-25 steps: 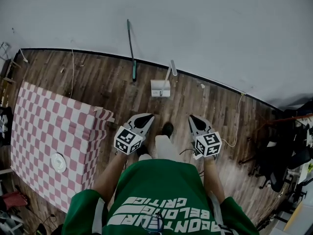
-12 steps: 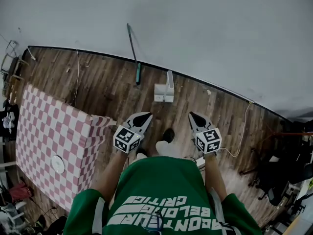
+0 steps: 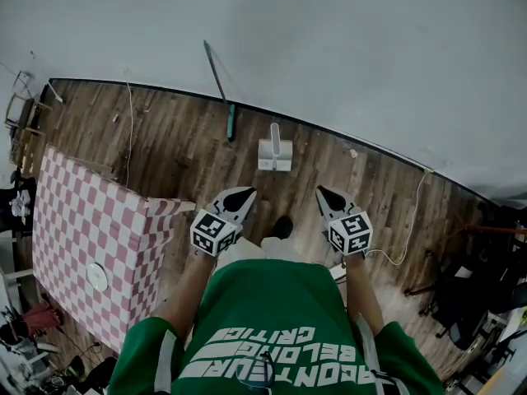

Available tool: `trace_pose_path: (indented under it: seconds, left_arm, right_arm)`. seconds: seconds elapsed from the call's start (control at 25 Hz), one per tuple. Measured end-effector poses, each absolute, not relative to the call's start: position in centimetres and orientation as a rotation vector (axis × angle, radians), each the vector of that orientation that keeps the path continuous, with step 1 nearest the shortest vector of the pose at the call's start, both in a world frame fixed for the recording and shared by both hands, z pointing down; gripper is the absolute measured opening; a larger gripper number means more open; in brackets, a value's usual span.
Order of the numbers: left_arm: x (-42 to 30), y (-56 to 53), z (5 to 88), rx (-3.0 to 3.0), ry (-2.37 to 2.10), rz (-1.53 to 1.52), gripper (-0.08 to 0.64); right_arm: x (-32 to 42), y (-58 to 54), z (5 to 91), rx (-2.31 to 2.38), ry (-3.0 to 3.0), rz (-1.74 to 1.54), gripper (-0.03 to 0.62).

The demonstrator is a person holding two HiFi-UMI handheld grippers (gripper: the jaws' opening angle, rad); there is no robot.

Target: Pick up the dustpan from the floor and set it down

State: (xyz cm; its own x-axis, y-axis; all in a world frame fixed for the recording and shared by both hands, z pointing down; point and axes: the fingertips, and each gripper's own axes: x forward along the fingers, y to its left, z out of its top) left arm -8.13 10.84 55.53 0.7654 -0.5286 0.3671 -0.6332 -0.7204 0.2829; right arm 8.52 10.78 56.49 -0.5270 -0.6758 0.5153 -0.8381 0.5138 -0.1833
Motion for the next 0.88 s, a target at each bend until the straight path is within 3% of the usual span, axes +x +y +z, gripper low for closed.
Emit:
trace_pose_path:
  seconds: [0.88]
  left_arm:
    - [-10.4, 0.4, 57.2, 2.565, -0.768, 0.352, 0.003]
  right_arm:
    - [6.8, 3.3, 57.0, 1.363, -2.289, 0.636, 0.006]
